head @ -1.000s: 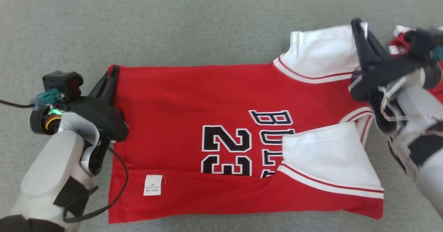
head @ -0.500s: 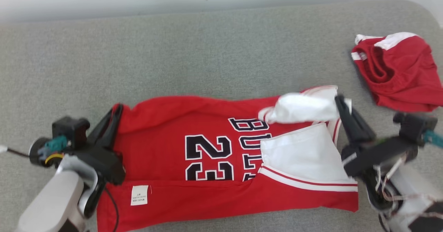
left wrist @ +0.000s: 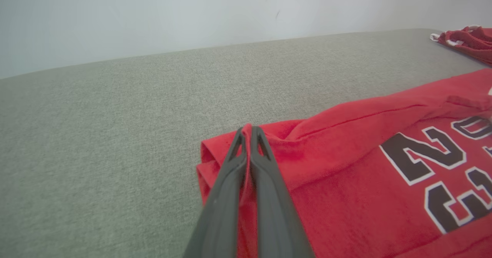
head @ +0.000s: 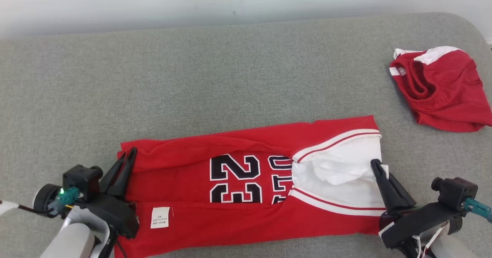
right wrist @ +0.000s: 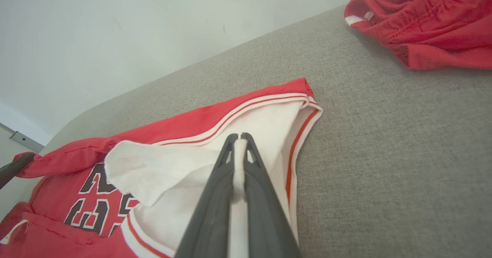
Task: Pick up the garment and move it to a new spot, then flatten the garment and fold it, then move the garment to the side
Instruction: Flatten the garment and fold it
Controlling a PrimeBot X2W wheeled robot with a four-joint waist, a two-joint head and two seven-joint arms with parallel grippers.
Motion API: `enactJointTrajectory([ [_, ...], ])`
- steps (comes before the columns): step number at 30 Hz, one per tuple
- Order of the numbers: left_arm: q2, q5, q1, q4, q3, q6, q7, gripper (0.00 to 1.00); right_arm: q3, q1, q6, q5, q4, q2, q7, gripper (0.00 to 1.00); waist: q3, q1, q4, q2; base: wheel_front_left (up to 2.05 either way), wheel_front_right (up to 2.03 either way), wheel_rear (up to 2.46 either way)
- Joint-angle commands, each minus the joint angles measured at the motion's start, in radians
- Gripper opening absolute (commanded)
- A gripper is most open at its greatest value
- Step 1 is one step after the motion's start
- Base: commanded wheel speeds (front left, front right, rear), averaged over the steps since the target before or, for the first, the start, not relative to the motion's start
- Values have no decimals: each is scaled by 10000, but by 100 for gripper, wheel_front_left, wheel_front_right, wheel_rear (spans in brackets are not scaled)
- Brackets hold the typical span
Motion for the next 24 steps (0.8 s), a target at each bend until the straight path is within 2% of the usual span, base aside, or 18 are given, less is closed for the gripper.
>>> enactJointTrajectory([
  [1, -87, 163, 179, -33, 111, 9, -24, 0, -44, 198, 1, -132, 83, 9, -10, 0, -40, 1, -10, 1, 0, 0, 0],
  [11, -491, 736, 1064, -214, 1044, -2, -24, 0, -120, 592, 1, -502, 364, 286, 32, 0, -272, 1, 1, 1, 0, 0, 0],
  [18, -764, 1192, 1345, -32, 1303, -18, -25, 0, -64, 858, 1, -705, 505, 479, 245, 0, -401, 1, 50, 1, 0, 0, 0],
  [19, -809, 1200, 1315, -54, 1409, -19, -25, 8, -73, 859, 1, -739, 508, 507, 272, 13, -416, 1, 48, 1, 0, 0, 0],
  [20, -843, 1238, 1303, -103, 1536, -18, -25, 49, -93, 858, 1, -799, 508, 525, 288, 64, -437, 1, 48, 1, 0, 0, 0],
  [21, -927, 1329, 1441, -221, 1802, -19, -25, 100, -169, 945, 1, -801, 529, 566, 280, 100, -505, 1, 55, 1, 0, 0, 0],
  [24, -1066, 1389, 1663, -420, 2099, -20, -25, 100, -329, 1038, 1, -812, 428, 568, 231, 100, -610, 1, 70, 1, 0, 0, 0],
])
